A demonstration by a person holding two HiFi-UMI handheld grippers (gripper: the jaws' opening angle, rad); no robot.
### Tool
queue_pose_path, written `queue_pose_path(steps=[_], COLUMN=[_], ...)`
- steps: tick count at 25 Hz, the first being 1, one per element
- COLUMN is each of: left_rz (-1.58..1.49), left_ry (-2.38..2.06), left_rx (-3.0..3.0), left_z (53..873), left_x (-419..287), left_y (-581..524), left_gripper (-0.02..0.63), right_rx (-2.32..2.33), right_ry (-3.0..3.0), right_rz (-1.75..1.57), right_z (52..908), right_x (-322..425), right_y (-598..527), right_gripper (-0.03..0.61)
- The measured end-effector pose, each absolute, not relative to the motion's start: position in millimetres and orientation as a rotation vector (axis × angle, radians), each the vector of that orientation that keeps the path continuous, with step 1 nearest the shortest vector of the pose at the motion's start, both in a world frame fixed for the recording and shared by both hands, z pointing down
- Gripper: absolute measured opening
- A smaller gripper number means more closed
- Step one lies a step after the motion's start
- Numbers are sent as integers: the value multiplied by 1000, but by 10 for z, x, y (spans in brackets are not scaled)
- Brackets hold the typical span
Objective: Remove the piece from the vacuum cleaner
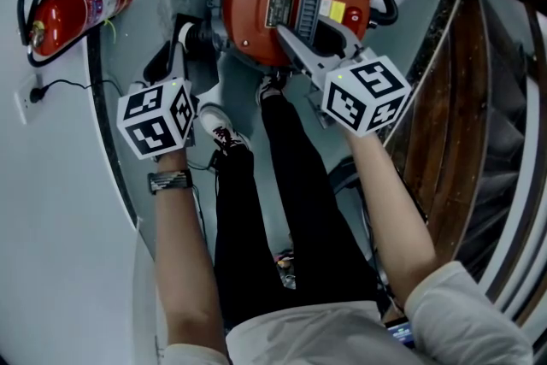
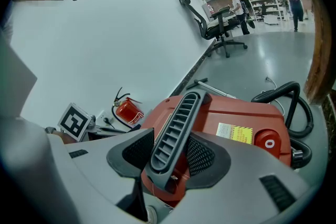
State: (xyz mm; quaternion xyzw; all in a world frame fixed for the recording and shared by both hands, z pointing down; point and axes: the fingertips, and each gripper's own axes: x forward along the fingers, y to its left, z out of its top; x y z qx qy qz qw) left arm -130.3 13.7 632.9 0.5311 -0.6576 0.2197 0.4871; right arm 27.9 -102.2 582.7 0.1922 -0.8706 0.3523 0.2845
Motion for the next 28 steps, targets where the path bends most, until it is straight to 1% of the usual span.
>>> queue_pose_path(steps=[9,12,13,15,18,23,28], left_rz=[547,535,517,483,459,433,463], left_ry=[-1597,-1568,-1552,-1527,-1509,-1476,-1450], left_rx=[1306,1334,1350,1381,1417,1387,1333], left_z=[6331,6336,6328,6300,6263,6352,6493], left_x=[-1299,-1308,-1321,-1378,-1428,-1439,-1429], left_y=[135,127,118,86,-45,-245,-246], left_gripper=[40,73,74,109,136,167,167], right_rx=[524,536,540,541,542,540,538], right_ry=[-2334,-2335,-2335,-2338,-2340,-2340,-2344], right_rz=[933,926,924,923,921,925,919], right_z=[5825,5821,5820,5821,5820,5816,5816], right_x=[282,289,290,283,289,285,283], right_y=[-1023,-1030,-1030,-1027,-1034,-1024,-1027], right_gripper=[187,187,187,187,189,189,189])
